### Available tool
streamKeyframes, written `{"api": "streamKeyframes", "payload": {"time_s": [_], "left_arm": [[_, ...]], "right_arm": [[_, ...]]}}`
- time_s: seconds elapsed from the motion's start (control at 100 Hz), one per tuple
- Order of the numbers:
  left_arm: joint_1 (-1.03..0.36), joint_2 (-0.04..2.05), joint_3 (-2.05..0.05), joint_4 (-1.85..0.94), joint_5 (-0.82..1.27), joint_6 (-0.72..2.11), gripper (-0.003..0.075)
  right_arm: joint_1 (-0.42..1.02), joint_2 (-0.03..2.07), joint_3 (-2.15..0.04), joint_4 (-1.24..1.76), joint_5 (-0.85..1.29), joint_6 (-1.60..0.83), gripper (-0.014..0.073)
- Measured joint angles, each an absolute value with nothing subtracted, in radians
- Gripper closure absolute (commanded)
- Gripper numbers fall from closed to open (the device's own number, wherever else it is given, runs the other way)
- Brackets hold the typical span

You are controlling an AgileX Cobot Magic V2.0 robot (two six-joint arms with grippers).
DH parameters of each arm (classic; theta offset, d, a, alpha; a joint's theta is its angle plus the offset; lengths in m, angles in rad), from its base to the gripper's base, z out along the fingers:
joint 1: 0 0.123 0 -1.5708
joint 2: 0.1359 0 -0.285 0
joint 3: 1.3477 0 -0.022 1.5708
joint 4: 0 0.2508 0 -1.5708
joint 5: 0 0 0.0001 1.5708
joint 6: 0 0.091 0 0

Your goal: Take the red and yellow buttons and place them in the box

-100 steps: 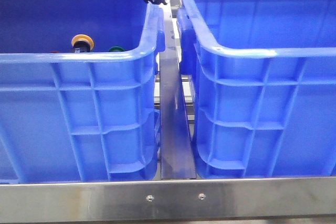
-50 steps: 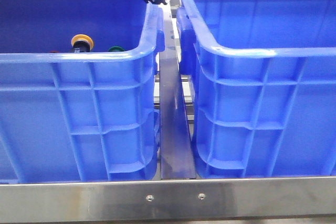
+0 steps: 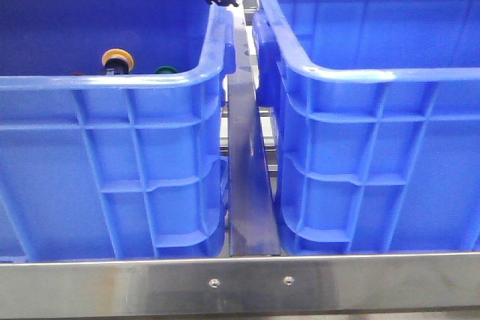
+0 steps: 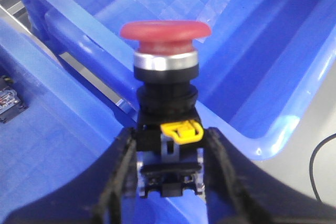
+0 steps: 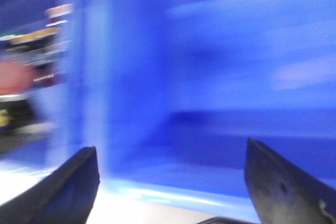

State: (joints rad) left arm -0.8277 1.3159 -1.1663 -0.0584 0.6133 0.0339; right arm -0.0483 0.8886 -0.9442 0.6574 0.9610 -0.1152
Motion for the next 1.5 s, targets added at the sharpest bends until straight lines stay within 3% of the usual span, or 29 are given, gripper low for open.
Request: {"api": "streamKeyframes", "payload": {"time_s": [0.35,0.95,1.05,1.13,1.24,1.5], "left_arm": [[-0.828,1.316,-1.166,-0.058,0.613,0.034,0.0671],[-0.828,1.316,-1.166,-0.058,0.613,0.034,0.0671],[-0.828,1.316,-1.166,-0.058,0.613,0.034,0.0671],[-0.828,1.316,-1.166,-0.058,0.611,0.034,0.0671],[-0.828,1.316,-1.166,-0.058,0.611,0.034,0.0671],[-0.828,1.316,-1.166,-0.058,0.607,0.034,0.0659]], "right_arm": [[0.043,1.077,-0.951,1.034,0.954,-0.322,0.0004],[0.276,1.272,-1.05,1.099,0.799,-0.368,0.0006],[0.288,1.306,-1.07,1.107,0.793,-0.368,0.0078],[0.29,1.321,-1.072,1.108,0.787,-0.37,0.0225],[0.292,1.329,-1.074,1.124,0.785,-0.37,0.0358],[0.292,1.329,-1.076,1.136,0.785,-0.376,0.0374]]}}
